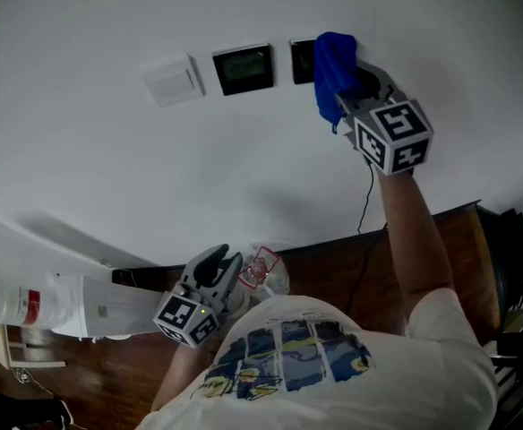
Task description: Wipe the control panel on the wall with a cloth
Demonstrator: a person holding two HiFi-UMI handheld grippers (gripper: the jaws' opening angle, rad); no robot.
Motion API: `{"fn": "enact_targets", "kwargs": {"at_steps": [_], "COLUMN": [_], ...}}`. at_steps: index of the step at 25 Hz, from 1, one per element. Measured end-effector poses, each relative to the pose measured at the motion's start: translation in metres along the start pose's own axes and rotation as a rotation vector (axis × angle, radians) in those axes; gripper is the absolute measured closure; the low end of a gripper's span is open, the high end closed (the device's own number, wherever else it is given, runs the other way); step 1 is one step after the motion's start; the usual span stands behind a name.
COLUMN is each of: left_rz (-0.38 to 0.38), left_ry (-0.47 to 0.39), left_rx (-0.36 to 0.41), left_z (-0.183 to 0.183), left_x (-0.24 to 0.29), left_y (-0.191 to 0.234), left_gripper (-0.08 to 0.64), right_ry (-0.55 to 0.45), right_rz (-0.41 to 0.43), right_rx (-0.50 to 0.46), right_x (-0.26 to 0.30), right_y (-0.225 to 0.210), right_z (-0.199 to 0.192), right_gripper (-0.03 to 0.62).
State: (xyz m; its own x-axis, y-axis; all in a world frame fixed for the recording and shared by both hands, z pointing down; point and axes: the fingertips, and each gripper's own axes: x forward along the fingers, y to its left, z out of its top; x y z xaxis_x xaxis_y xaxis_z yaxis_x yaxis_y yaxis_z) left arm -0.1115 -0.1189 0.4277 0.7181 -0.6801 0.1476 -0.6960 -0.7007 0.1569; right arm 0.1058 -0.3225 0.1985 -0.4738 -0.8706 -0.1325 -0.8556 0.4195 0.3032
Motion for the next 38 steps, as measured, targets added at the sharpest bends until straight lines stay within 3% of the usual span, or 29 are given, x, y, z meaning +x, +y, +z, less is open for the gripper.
{"fn": "enact_targets", "kwargs": {"at_steps": [10,20,25,32,38], "left_rz": [-0.021,-0.018,-0.018,-0.031,-0.014], "left_ry": [0.014,0.01,0.013,0.004,-0.002], "left_rx": [0.003,0.003,-0.004,-0.004,-0.012], "left_z": [0.0,-0.001,-0.002,-0.001,-0.002], "left_x": [0.006,0.004,0.002,0.004,-0.002], "left_y": [-0.007,-0.006,-0.003,-0.005,-0.003], "left_gripper": [0.463,0.463,0.463,0.463,0.463], "right_ry": [0.03,0.029,0.007,-0.058,-0.048], "right_rz": [-0.115,-0.106,-0.085,0.031,0.083], "right_rx": [0.006,0.01,-0.032,-0.047,-0.056], "right_x": [-0.021,-0.02,-0.031,-0.019,0.013], "right_y": [-0.053,-0.06,-0.037,0.026,0.051], "right_z": [-0.014,-0.021,-0.004,0.026,0.023], "right_gripper": [0.502,0.502,0.502,0.502,0.502]}}
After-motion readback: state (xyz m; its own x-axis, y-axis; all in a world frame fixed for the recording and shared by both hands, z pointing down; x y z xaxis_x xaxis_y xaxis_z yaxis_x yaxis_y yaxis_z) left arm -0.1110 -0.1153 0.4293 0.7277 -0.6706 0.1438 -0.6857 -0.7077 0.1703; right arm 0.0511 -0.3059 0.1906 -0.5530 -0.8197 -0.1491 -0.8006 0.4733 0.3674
